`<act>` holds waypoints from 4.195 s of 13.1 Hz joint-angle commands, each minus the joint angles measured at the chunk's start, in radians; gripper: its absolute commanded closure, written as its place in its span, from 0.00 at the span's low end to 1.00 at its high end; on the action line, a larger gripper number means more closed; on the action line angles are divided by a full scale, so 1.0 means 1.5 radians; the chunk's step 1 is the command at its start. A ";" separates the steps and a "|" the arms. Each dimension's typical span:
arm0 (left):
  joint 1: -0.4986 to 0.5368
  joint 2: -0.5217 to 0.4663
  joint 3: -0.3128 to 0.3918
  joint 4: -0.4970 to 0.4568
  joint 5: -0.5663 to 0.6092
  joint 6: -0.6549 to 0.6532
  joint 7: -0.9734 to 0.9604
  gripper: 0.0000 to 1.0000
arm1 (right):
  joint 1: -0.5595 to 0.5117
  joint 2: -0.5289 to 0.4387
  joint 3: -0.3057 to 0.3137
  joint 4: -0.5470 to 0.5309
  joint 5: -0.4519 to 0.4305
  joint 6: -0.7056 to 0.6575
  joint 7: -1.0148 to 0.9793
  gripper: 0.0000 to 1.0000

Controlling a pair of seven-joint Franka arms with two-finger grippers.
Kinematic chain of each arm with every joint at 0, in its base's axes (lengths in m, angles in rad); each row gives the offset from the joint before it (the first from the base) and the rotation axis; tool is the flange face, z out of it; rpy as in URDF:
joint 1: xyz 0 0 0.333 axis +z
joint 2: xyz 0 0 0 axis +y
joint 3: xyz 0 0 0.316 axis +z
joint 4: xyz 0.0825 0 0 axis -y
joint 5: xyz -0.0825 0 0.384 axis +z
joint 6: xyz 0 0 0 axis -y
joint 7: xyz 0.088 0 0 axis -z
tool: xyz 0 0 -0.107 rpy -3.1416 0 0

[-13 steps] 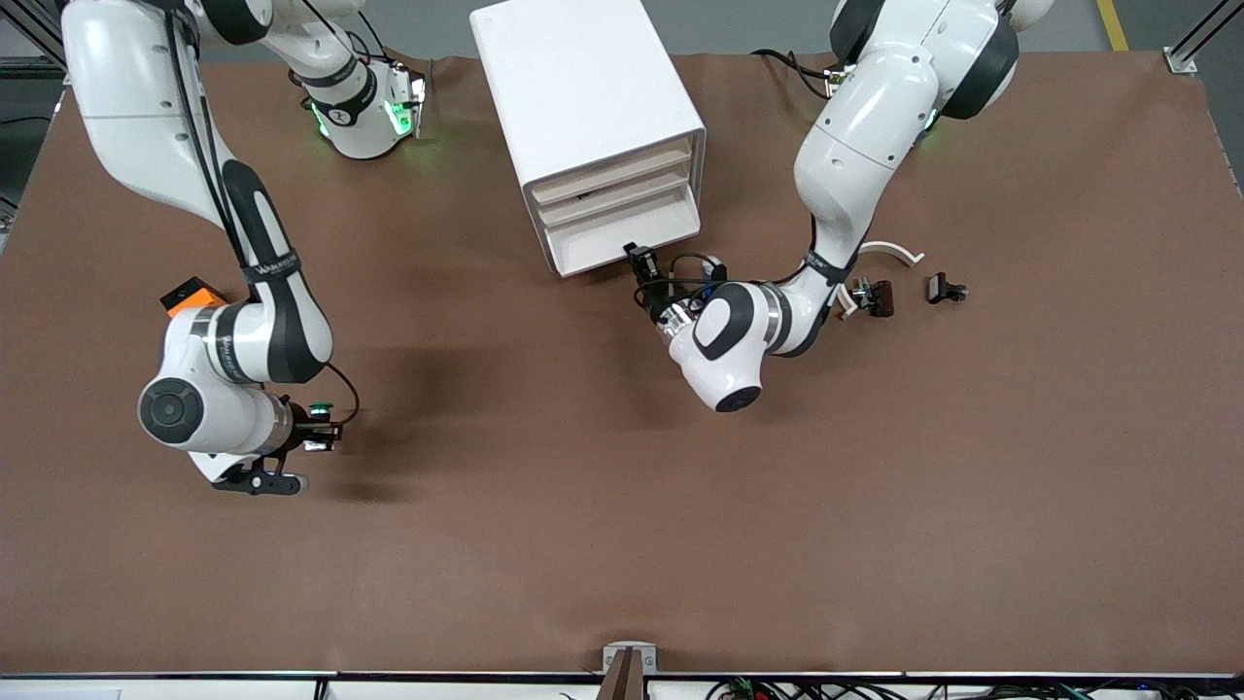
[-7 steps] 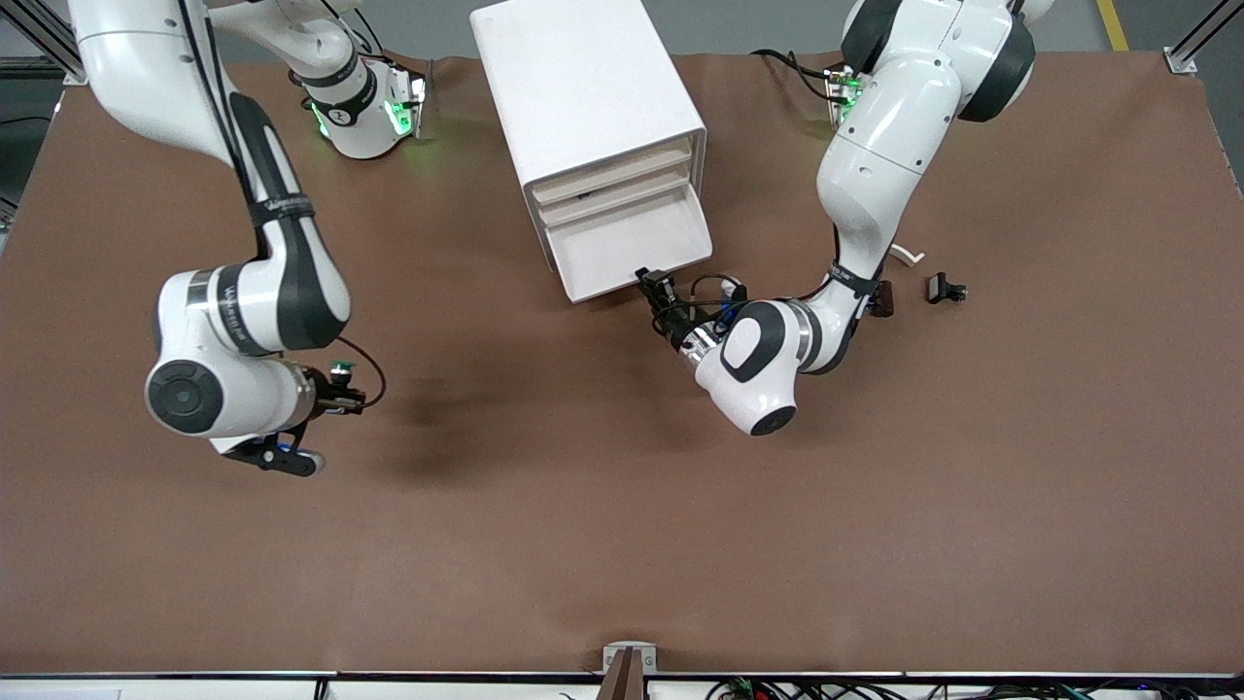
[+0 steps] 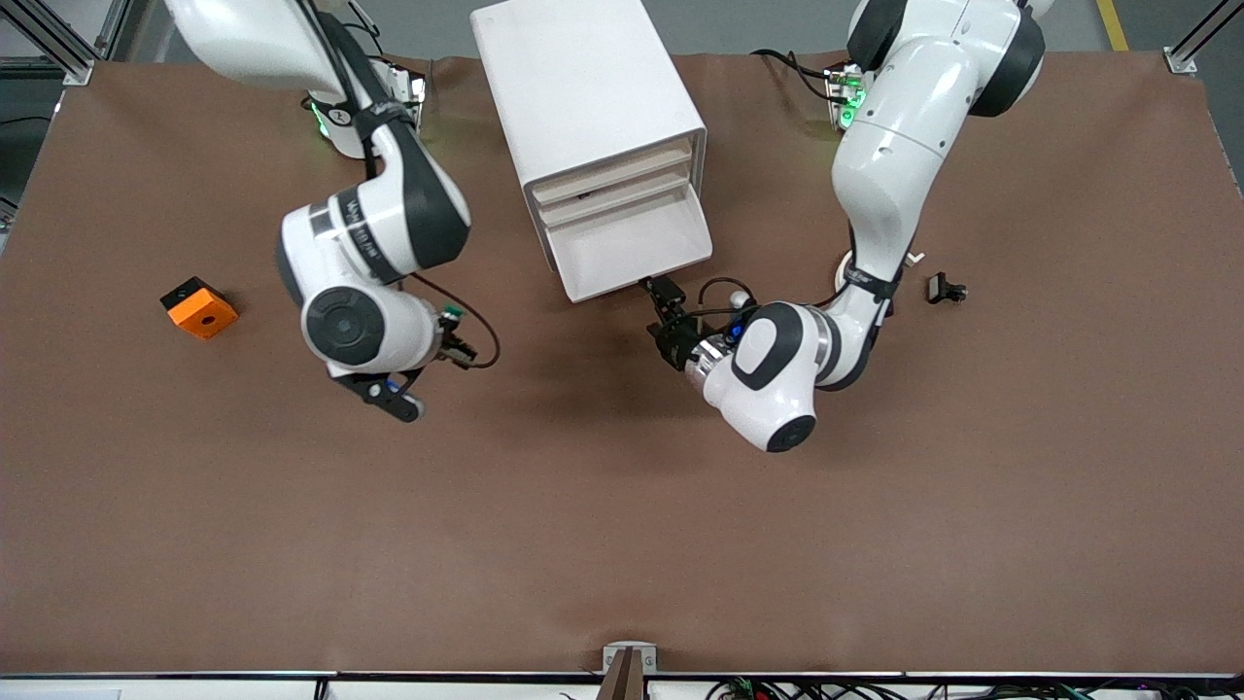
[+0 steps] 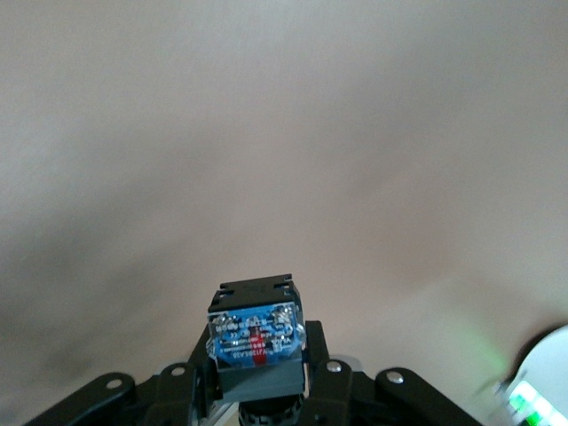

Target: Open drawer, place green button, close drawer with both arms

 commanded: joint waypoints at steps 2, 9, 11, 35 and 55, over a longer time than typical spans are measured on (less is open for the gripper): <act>0.058 -0.085 0.023 0.008 0.087 -0.008 0.136 0.00 | 0.092 -0.006 -0.006 0.016 0.034 -0.005 0.187 0.74; 0.083 -0.218 0.025 0.004 0.450 -0.008 0.471 0.00 | 0.189 0.001 -0.007 0.015 0.082 0.073 0.470 0.78; 0.108 -0.262 0.024 0.002 0.500 -0.008 0.620 0.00 | 0.218 0.009 -0.007 0.009 0.082 0.107 0.507 0.78; 0.267 -0.618 0.024 -0.210 0.563 -0.007 1.320 0.00 | 0.285 0.129 -0.004 0.008 0.132 0.120 0.528 0.67; 0.246 -0.577 -0.035 -0.279 0.562 0.108 1.216 0.00 | 0.194 -0.022 -0.010 0.125 0.131 -0.066 0.524 0.00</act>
